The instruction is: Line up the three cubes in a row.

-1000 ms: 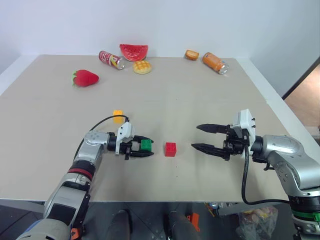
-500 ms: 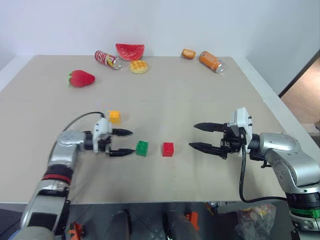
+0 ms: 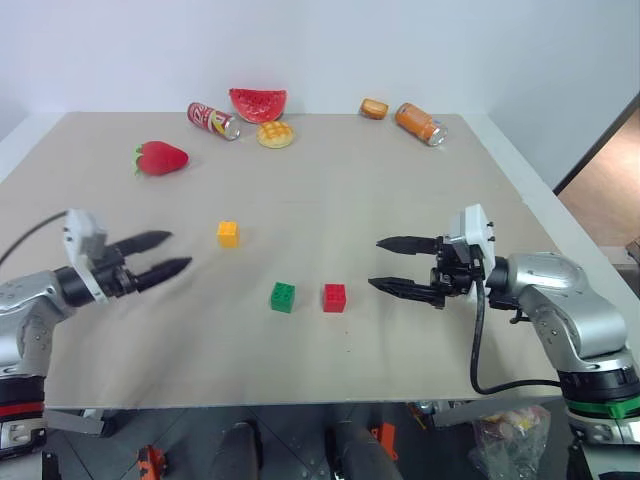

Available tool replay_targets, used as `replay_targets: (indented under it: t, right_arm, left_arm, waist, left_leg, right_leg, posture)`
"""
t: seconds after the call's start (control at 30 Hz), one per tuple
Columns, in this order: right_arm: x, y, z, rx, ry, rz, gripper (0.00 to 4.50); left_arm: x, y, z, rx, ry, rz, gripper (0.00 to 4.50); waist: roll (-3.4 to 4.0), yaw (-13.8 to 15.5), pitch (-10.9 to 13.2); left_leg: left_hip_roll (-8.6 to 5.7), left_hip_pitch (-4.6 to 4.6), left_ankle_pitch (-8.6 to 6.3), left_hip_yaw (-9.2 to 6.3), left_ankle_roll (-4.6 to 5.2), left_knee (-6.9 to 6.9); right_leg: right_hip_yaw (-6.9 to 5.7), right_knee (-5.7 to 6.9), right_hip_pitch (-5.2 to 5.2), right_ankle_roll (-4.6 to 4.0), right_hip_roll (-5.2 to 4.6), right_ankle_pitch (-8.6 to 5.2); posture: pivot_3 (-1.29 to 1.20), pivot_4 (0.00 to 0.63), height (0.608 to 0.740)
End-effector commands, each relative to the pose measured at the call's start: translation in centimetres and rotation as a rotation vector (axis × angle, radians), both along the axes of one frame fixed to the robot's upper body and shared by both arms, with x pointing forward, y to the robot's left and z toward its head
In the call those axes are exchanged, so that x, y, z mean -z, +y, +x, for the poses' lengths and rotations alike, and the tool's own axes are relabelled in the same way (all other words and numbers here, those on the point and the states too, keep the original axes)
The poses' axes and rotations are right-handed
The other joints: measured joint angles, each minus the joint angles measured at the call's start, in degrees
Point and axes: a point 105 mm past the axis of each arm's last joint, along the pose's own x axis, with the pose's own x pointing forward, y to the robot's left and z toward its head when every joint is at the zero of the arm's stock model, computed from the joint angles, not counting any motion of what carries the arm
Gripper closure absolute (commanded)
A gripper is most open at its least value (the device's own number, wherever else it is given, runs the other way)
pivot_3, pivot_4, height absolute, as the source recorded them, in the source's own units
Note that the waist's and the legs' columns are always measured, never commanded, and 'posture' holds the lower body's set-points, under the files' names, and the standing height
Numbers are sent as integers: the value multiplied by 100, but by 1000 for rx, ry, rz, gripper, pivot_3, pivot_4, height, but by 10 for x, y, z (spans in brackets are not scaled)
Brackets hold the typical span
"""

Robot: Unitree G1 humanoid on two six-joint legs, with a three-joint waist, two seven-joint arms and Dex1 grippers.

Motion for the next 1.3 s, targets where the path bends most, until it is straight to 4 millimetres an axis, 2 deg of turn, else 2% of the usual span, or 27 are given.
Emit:
replay_targets:
  t: [0.03,0.1,0.2,0.33,0.43,0.57,0.77,1.2,1.3]
  right_arm:
    - [-13,8,-1,-35,-55,19,941]
    - [-14,14,-1,-51,-59,27,941]
    - [-14,20,-2,-75,-64,25,941]
    - [-16,23,-3,-83,-72,22,941]
    - [-21,24,-6,-93,-92,23,941]
    - [-27,29,-12,-108,-112,26,941]
    - [-27,30,-7,-58,-128,38,941]
    - [-23,30,-10,-40,-130,47,941]
    - [-23,30,-10,-37,-131,46,941]
  left_arm:
    - [6,8,3,-132,16,-19,454]
    - [24,8,6,-191,52,19,454]
    - [44,-3,9,-198,101,65,454]
    - [53,-15,15,-193,133,79,454]
    - [60,-32,24,-177,153,92,454]
    - [57,-49,40,-207,145,77,454]
    - [49,-66,61,-262,155,34,454]
    - [35,-75,93,-383,157,-11,454]
    - [32,-80,94,-370,142,-22,1212]
  waist:
    - [0,0,0]
    - [-1,2,0]
    - [-1,11,0]
    - [-1,19,0]
    - [-1,22,0]
    - [-2,28,-1]
    - [-2,20,-1]
    - [-3,16,-1]
    - [-3,10,-1]
  left_leg:
    - [0,0,0,3,0,0]
    - [-1,0,-2,7,-3,-2]
    - [0,-1,-4,6,-6,-7]
    - [0,-1,-4,3,-6,-6]
    - [-1,-1,-4,5,-5,-4]
    - [-2,-1,-4,4,-5,-4]
    - [-2,-2,-4,2,-5,-4]
    - [-5,-2,-3,-1,-5,-1]
    - [-5,-2,-3,0,-5,-1]
  right_leg:
    - [2,0,0,0,-1,0]
    - [4,-1,0,1,-3,-1]
    - [3,-1,-2,-1,0,-4]
    - [3,0,-2,-2,3,-2]
    - [5,0,-2,-2,2,0]
    - [4,0,0,-1,2,0]
    - [6,0,0,3,10,2]
    - [11,0,3,24,15,13]
    - [13,0,2,34,16,19]
  posture:
    - [0,150,740]
    - [0,150,740]
    - [0,150,740]
    - [0,150,740]
    - [0,150,740]
    - [0,150,740]
    - [0,150,740]
    - [0,150,740]
    - [0,150,740]
